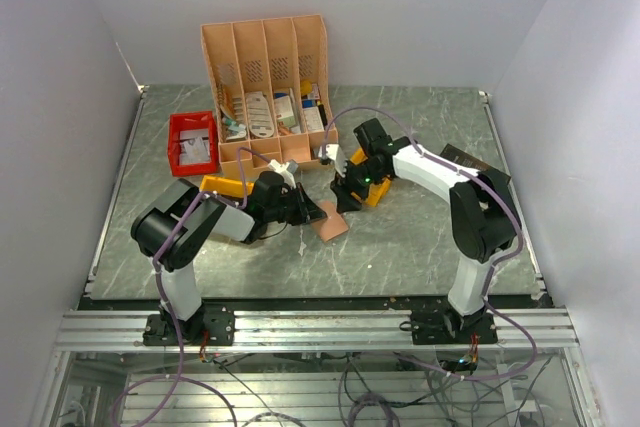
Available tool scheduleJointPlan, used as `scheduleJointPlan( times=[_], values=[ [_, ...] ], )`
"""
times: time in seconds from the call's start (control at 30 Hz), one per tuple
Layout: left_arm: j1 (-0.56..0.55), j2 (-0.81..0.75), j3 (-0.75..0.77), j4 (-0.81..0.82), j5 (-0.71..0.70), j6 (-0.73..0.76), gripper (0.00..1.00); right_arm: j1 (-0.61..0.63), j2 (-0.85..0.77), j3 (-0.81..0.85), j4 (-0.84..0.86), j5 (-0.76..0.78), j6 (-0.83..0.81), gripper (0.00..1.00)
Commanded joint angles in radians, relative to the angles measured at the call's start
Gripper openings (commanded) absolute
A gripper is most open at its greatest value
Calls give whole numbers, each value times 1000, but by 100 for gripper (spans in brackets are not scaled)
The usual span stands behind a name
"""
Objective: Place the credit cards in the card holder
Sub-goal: Close the card holder at the center of the board.
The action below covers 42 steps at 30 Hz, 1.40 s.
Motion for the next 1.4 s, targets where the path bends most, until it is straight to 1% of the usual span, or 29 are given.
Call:
scheduleJointPlan(
  times=[0.0, 0.17, 0.23, 0.33, 0.37, 0.4, 0.53, 0.57, 0.8, 0.9, 1.07, 1.17, 1.37],
  values=[
    [5, 47, -30, -88, -30, 25, 7, 27, 31, 13, 4, 50, 25, 56],
    [4, 45, -27, -90, -30, 27, 7, 40, 44, 17, 3, 54, 27, 52],
    [4, 45, -28, -90, -30, 26, 7, 42, 50, 23, 3, 63, 33, 47],
    [5, 46, -31, -85, -29, 24, 7, 42, 59, 37, -4, 74, 40, 35],
    [4, 43, -34, -87, -30, 25, 7, 41, 60, 40, -5, 86, 42, 25],
    [4, 42, -34, -89, -31, 25, 7, 42, 60, 42, -6, 87, 43, 19],
    [4, 43, -31, -90, -30, 25, 7, 40, 66, 53, -30, 65, 31, 2],
    [5, 44, -30, -89, -29, 25, 7, 40, 69, 56, -39, 57, 27, 0],
    [4, 34, -22, -101, -28, 28, 7, 37, 72, 49, -34, 44, 26, 0],
    [6, 25, -19, -110, -28, 30, 7, 37, 83, 61, -51, -2, 9, 0],
    [12, 34, -16, -103, -19, 29, 7, 34, 113, 78, -127, -81, -69, 0],
    [15, 42, -21, -86, -12, 24, 7, 34, 111, 61, -128, -80, -87, 0],
    [15, 54, -23, -67, -4, 18, 7, 43, 99, 23, -74, -34, -71, 0]
  ],
)
